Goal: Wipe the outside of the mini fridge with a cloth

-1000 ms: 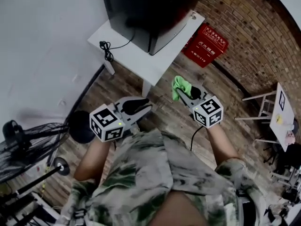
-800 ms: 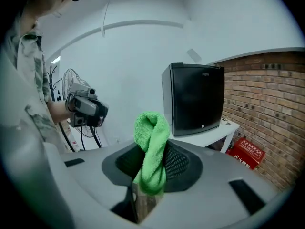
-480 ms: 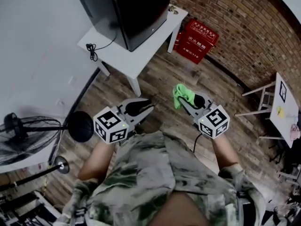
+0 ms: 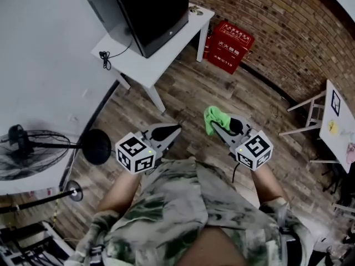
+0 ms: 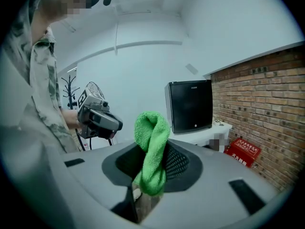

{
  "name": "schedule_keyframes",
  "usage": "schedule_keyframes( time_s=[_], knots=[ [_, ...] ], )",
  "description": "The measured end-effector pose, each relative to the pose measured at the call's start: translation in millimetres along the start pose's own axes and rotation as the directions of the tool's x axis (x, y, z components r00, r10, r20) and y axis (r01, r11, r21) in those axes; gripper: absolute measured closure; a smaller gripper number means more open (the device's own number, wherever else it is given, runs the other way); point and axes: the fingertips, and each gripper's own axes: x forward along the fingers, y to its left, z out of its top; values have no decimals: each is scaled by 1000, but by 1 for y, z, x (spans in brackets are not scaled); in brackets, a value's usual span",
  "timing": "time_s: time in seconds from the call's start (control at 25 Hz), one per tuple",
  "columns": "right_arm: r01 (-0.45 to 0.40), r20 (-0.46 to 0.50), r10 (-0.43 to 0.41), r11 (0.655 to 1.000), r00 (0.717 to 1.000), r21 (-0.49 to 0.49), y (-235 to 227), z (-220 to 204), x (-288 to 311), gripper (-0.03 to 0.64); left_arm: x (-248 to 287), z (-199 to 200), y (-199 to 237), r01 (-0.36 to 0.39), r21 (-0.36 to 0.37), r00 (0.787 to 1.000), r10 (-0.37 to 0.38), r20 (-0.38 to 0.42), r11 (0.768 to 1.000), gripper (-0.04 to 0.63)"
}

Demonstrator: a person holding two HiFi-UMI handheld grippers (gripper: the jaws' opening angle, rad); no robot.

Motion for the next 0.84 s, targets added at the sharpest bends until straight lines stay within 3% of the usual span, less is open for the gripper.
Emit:
schedule_keyframes(
  time_s=[0.84],
  knots=[
    [3,25,-4,1000,1000,22,-9,-37,-80,499,68,-22,-57,23,40,997,-20,-73,999,569]
  ],
)
